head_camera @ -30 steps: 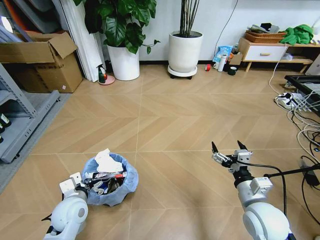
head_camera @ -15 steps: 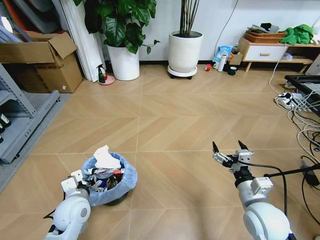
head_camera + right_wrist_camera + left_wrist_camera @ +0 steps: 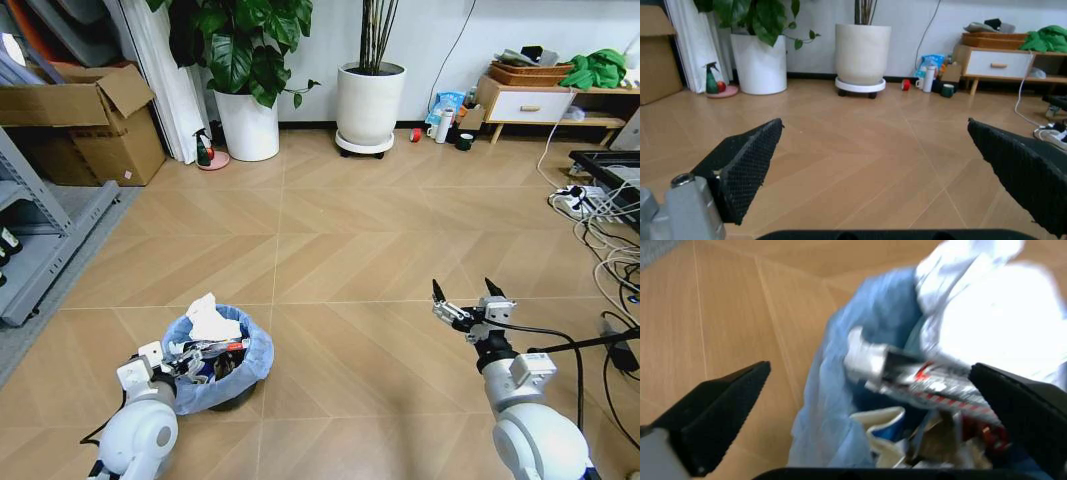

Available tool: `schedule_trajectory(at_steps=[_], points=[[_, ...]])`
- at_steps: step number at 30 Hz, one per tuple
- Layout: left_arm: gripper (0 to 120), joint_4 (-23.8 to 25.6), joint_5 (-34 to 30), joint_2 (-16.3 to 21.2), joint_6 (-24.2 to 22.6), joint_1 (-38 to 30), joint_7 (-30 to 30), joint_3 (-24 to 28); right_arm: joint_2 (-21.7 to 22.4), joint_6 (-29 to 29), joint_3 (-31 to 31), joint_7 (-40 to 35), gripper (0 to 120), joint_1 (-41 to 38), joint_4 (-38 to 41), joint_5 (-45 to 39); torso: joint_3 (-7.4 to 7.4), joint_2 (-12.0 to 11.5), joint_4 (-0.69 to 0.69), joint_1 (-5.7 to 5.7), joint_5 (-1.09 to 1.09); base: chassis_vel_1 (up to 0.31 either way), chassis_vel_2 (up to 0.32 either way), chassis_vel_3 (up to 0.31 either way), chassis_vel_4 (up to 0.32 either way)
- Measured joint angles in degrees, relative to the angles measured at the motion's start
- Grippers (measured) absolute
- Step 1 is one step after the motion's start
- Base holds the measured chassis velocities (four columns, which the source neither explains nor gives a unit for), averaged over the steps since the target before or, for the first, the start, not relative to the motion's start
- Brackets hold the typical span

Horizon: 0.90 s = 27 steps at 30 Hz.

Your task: Pick up the trash bin and place the garbage on the floor into it.

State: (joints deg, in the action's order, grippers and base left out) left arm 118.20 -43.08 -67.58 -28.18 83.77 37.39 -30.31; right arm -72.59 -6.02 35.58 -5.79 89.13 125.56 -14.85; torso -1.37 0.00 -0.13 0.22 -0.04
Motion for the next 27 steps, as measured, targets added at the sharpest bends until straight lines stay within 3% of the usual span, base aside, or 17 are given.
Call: schedule_trajectory(at_steps=[5, 7, 8, 10, 14, 20, 27], points=[[114, 5.2, 6.9, -0.9, 5.8, 1.8, -3.5, 0.3, -0.3, -0.6, 1.4, 0.0, 100, 0.7, 1.0, -0.1, 0.00, 0.0, -0.01, 0.00, 0.01, 0.000, 0.000, 0.000, 0.000], [115, 8.4, 15.3, -2.0, 10.3, 3.7, -9.6, 0.2, -0.4, -1.2, 2.7, 0.0, 100, 1.1, 1.5, -0.2, 0.00, 0.0, -0.01, 0.00, 0.01, 0.000, 0.000, 0.000, 0.000], [115, 8.4, 15.3, -2.0, 10.3, 3.7, -9.6, 0.2, -0.4, -1.2, 2.7, 0.0, 100, 1.1, 1.5, -0.2, 0.00, 0.0, -0.01, 0.00, 0.01, 0.000, 0.000, 0.000, 0.000], [114, 10.7, 23.1, -2.6, 14.7, 5.9, -15.3, -0.7, -0.4, -1.6, 4.0, 0.1, 100, 1.4, 2.0, -0.6, 0.00, 0.0, 0.00, 0.00, 0.00, 0.000, 0.000, 0.000, 0.000], [109, 12.4, 29.3, -2.6, 18.6, 7.6, -21.1, -2.8, -0.7, -1.7, 5.6, 0.3, 100, 1.7, 2.1, -0.6, 0.00, 0.0, 0.00, 0.00, 0.00, 0.000, 0.000, 0.000, 0.000], [101, 15.0, 31.0, -2.7, 19.4, 8.6, -23.1, -3.7, -1.6, -1.4, 6.9, 1.3, 100, 3.0, 2.7, 0.4, 0.00, 0.0, -0.01, 0.00, 0.00, 0.000, 0.000, 0.000, 0.000], [100, 17.6, 34.5, -6.3, 18.1, 12.7, -24.8, -2.5, -3.8, -0.6, 9.4, 3.2, 100, 6.4, 4.9, 2.4, 0.00, 0.0, 0.00, 0.00, 0.00, 0.000, 0.000, 0.000, 0.000]])
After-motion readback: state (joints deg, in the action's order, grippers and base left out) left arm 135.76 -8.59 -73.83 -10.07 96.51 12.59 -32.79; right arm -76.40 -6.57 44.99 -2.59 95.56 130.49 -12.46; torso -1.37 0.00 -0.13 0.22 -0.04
